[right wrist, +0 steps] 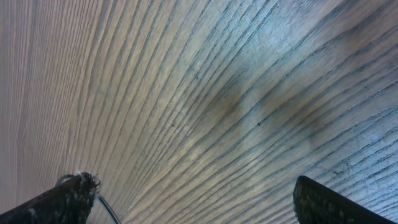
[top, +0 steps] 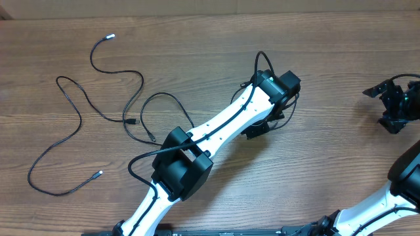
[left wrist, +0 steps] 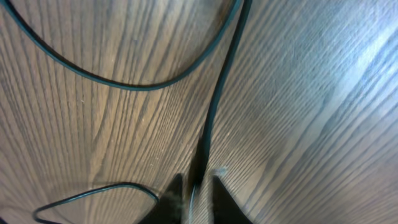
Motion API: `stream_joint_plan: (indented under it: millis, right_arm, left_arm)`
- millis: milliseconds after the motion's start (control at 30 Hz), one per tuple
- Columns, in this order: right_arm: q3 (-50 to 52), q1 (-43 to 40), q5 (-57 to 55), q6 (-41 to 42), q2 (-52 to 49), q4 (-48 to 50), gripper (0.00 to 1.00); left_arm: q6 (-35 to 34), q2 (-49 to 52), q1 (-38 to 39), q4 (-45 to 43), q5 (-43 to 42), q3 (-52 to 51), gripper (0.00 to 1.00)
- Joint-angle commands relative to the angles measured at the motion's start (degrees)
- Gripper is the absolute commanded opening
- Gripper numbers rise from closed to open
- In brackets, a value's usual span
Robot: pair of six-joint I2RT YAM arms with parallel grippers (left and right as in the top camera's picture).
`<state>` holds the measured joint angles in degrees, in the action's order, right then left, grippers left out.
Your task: Untangle cables
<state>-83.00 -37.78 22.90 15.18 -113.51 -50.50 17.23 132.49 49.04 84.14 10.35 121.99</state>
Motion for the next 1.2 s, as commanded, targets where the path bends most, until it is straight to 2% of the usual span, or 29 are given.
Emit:
stream_joint_plan:
  millis: [0,33,67,167,300,333,400,433,567,667,867,1167]
  right_arm:
    - [-1.0,0.0,-0.4,-0.2,1.4,0.3,1.00]
    - [-1.0,0.0,-0.4,-0.2,1.4,0.3,1.00]
    - [-1.0,0.0,-0.4,-0.2,1.4,0.3,1.00]
    - [-1.0,0.0,-0.4,-0.2,1.4,0.3,1.00]
    - [-1.0,0.0,-0.4,-0.2,1.4,0.3,1.00]
    - [-1.0,0.0,-0.4,-0.2,1.4,0.3,1.00]
    - [-1.0,0.0,-0.4,-0.2,1.4,0.3,1.00]
    - [-1.0,0.0,-0.4,-0.2,1.4,0.3,1.00]
    - [-1.0,0.0,-0.4,-0.2,1.4,0.3,1.00]
    - [-1.0,0.0,-0.4,-0.2,1.4,0.3,1.00]
    - [-1.0,0.0,-0.4,-0.2,1.4,0.3,1.00]
    - [-1.0,0.0,-0.4,-0.2,1.4,0.3,1.00]
  left_arm:
    - [0.8,-1.6,-0.4,0.5,0.8,-0.5,0.54]
    - [0.8,-1.6,-0.4,0.6,0.5,-0.4,0.68]
    - [0.8,-1.6,-0.3,0.5,0.4,-0.4,0.73]
    - [0.7,-1.6,-0.2,-2.3,-3.2,-0.4,0.72]
    - [0.4,-1.6,-0.3,-8.2,-14.2,-0.5,0.70]
    - [-0.5,-1.6,-0.3,-10.0,-16.5,-0.5,0.67]
    - [-3.0,-1.6,-0.2,-13.7,-18.2,-0.9,0.53]
    - [-4.8,-1.6,-0.2,-15.7,-18.3,-1.1,0.49]
    - [-8.5,-1.5,0.0,-21.2,-18.3,-2.9,0.43]
    - [-8.5,-1.5,0.2,-24.5,-18.3,-5.2,0.38]
    - [-8.5,-1.5,0.6,-30.9,-18.3,-11.2,0.36]
    - [-10.1,-1.5,1.2,-44.8,-17.0,-20.5,0.22]
